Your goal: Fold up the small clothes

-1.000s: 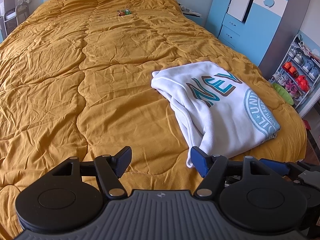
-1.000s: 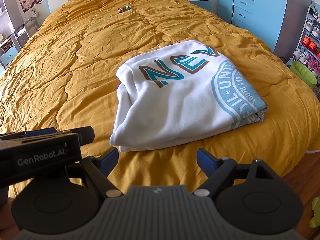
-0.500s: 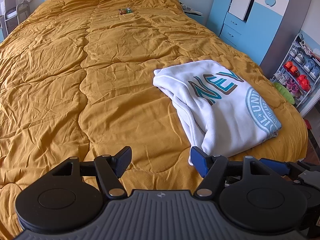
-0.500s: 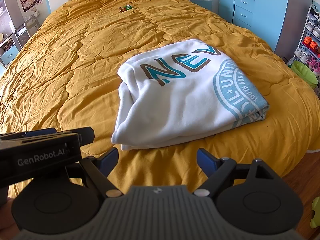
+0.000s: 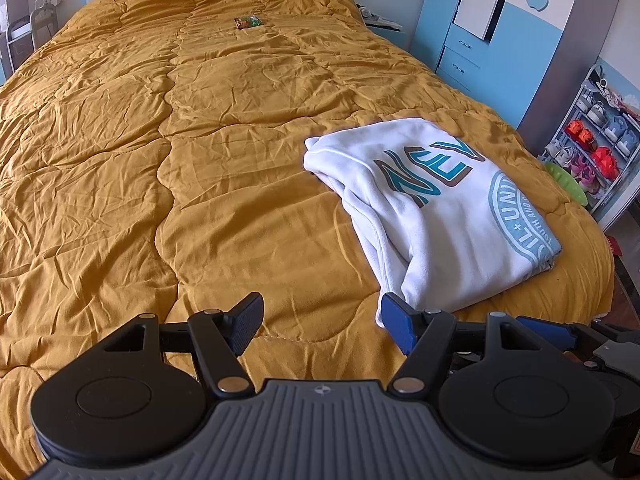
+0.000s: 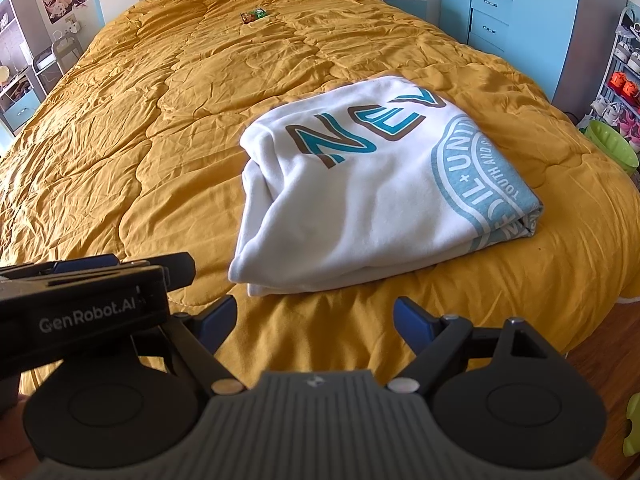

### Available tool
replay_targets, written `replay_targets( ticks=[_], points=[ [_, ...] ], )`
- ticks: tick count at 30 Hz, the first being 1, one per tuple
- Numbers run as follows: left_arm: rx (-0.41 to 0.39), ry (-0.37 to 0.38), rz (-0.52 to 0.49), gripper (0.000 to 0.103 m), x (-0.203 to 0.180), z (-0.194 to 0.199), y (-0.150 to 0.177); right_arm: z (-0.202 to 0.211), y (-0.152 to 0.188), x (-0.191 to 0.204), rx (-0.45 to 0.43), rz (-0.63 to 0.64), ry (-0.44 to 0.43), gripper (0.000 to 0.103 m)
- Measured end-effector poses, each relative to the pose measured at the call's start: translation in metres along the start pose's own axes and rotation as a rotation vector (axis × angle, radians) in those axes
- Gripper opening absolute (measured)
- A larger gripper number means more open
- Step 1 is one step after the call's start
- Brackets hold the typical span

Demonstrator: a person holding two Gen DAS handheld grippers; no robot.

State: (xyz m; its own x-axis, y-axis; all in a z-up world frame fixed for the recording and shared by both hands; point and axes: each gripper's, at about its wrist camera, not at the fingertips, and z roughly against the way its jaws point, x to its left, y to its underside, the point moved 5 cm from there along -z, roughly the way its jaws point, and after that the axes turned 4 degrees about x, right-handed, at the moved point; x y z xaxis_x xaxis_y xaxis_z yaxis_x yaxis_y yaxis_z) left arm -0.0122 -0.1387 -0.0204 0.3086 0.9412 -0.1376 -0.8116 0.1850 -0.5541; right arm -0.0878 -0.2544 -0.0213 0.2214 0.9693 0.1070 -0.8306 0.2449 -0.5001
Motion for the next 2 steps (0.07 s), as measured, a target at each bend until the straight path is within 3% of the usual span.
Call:
replay_targets(
  ticks=[2],
  points=[
    [0.001, 0.000, -0.003, 0.079, -0.0007, -0.0003, 0.0002, -0.0005, -0.0002, 0.0002, 0.001, 0.001, 0.000, 0.081]
  ],
)
